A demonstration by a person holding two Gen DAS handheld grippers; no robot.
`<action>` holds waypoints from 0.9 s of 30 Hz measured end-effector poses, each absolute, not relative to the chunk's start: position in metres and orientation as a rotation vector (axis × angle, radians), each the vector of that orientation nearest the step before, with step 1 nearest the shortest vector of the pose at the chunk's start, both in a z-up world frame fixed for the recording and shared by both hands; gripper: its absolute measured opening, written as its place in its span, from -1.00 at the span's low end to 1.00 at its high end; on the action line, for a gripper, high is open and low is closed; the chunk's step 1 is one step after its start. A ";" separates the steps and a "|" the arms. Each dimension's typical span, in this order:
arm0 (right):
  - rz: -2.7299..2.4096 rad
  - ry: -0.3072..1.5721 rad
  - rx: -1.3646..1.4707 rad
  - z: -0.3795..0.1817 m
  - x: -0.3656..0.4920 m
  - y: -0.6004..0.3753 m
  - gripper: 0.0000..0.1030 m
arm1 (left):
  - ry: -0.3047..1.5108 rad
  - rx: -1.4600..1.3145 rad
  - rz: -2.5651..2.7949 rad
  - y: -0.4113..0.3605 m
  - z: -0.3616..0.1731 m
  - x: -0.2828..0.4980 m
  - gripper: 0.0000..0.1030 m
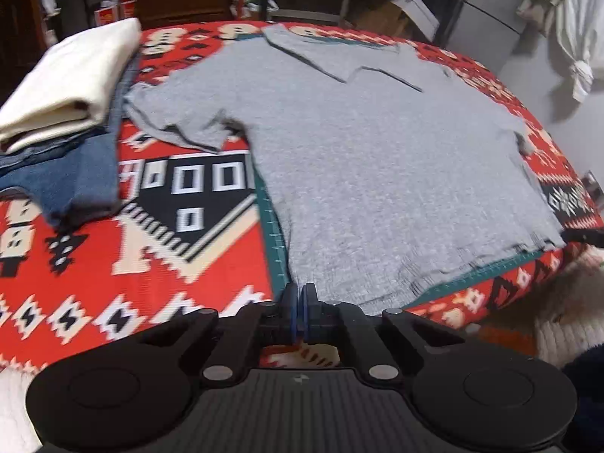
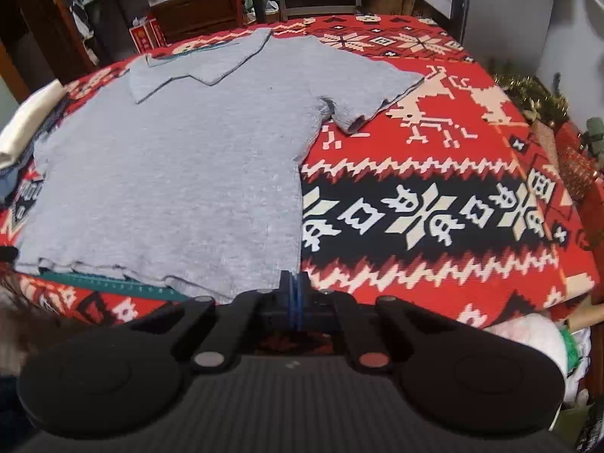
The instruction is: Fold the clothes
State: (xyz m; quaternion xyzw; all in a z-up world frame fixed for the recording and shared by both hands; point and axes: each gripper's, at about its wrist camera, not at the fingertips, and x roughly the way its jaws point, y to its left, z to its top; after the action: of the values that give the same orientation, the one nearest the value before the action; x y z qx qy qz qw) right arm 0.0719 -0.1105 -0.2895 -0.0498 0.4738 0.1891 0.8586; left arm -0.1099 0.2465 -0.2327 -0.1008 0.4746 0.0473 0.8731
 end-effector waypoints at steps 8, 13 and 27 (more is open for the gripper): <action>0.399 1.013 -0.041 -0.289 0.072 -0.120 -0.94 | 1.008 -0.258 0.107 0.252 -0.233 -0.113 -0.90; 0.400 1.005 -0.029 -0.284 0.073 -0.122 -0.86 | 1.002 -0.285 0.099 0.255 -0.229 -0.113 -0.68; 0.411 0.949 0.041 -0.271 0.095 -0.112 -0.78 | 0.979 -0.260 0.108 0.270 -0.225 -0.071 -0.48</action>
State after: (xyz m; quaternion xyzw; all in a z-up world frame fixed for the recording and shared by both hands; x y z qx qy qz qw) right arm 0.0948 -0.1120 -0.2710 0.0194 0.4535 0.1965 0.8691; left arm -0.0714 0.2696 -0.2248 -0.1245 0.4687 0.0519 0.8730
